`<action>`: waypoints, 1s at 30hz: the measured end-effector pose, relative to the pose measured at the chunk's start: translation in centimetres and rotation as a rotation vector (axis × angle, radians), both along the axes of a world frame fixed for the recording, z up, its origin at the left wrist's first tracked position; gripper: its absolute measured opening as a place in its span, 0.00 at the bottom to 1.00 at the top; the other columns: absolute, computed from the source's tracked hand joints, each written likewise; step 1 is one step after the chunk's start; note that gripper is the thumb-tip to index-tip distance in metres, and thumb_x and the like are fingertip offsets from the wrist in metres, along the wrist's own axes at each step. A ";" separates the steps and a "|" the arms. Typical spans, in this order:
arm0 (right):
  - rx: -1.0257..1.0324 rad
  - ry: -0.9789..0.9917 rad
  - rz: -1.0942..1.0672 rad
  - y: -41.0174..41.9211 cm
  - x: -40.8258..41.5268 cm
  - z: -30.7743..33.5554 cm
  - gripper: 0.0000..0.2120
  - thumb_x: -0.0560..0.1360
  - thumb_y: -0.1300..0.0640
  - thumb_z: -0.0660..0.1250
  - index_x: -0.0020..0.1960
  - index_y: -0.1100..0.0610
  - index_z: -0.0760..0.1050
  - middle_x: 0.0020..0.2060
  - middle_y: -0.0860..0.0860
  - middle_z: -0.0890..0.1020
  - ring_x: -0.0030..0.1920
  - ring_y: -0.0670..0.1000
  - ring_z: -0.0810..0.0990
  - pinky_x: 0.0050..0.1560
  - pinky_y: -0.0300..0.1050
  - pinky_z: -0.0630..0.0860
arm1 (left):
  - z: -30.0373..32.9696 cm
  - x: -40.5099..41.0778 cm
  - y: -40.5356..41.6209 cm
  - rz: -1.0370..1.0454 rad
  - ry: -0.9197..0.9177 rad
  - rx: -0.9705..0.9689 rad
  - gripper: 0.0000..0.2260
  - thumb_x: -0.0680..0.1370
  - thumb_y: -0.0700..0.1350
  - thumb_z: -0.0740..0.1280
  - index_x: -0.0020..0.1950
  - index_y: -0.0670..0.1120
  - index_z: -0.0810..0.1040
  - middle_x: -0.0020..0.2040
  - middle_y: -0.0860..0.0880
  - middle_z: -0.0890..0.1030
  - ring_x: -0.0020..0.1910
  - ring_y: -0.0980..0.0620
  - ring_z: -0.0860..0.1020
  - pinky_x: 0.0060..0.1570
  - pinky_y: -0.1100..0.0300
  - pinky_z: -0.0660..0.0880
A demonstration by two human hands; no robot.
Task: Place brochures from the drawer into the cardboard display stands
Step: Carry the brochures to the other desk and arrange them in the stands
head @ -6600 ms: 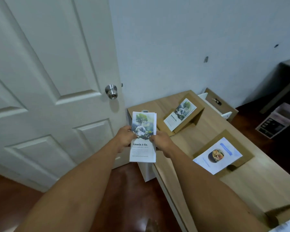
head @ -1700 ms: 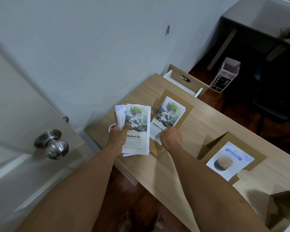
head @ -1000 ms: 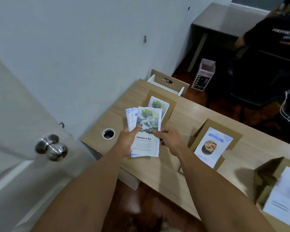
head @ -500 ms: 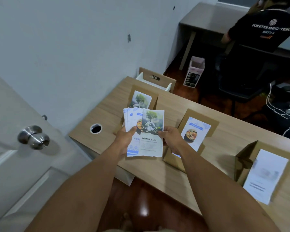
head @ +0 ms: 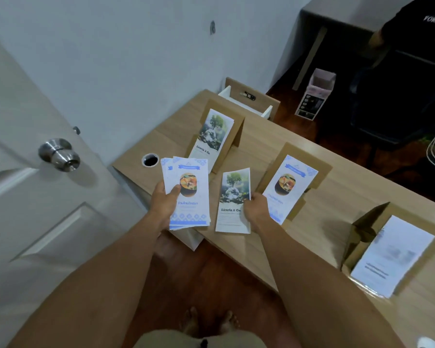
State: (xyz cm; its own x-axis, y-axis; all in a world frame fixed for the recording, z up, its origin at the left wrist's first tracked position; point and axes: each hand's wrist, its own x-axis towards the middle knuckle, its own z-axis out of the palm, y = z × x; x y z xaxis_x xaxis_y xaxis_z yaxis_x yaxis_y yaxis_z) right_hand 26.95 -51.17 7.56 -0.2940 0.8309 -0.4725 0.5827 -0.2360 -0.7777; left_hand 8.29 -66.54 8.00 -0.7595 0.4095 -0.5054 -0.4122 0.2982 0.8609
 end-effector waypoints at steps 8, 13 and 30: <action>-0.134 -0.079 -0.016 -4.5 -1.6 -2.6 0.14 0.79 0.69 0.57 0.59 0.65 0.77 0.51 0.58 0.83 0.48 0.59 0.81 0.43 0.50 0.78 | -1.5 -1.0 -2.4 -0.027 -0.042 0.001 0.13 0.82 0.43 0.67 0.66 0.43 0.74 0.59 0.41 0.83 0.53 0.39 0.84 0.53 0.40 0.81; -0.181 -0.077 -0.045 -5.5 -2.0 -3.4 0.13 0.78 0.70 0.56 0.53 0.62 0.78 0.48 0.59 0.84 0.48 0.61 0.84 0.45 0.54 0.82 | -2.4 -1.5 -3.4 -0.069 -0.068 0.000 0.15 0.82 0.44 0.67 0.69 0.44 0.74 0.59 0.42 0.83 0.54 0.40 0.84 0.52 0.41 0.82; 0.031 -0.211 -0.123 -6.2 -2.3 -0.1 0.04 0.79 0.65 0.59 0.47 0.63 0.72 0.44 0.58 0.80 0.41 0.56 0.78 0.39 0.52 0.76 | -1.5 -1.4 -2.7 -0.152 -0.143 0.044 0.03 0.82 0.46 0.68 0.53 0.53 0.75 0.54 0.46 0.84 0.49 0.43 0.85 0.50 0.37 0.82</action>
State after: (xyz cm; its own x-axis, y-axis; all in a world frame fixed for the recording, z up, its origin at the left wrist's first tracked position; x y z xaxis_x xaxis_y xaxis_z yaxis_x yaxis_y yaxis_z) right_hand 24.63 -57.39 7.47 -0.0875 0.8695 -0.4861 0.7017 -0.2926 -0.6496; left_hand 6.87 -69.20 6.55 -0.6088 0.5380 -0.5830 -0.4846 0.3297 0.8103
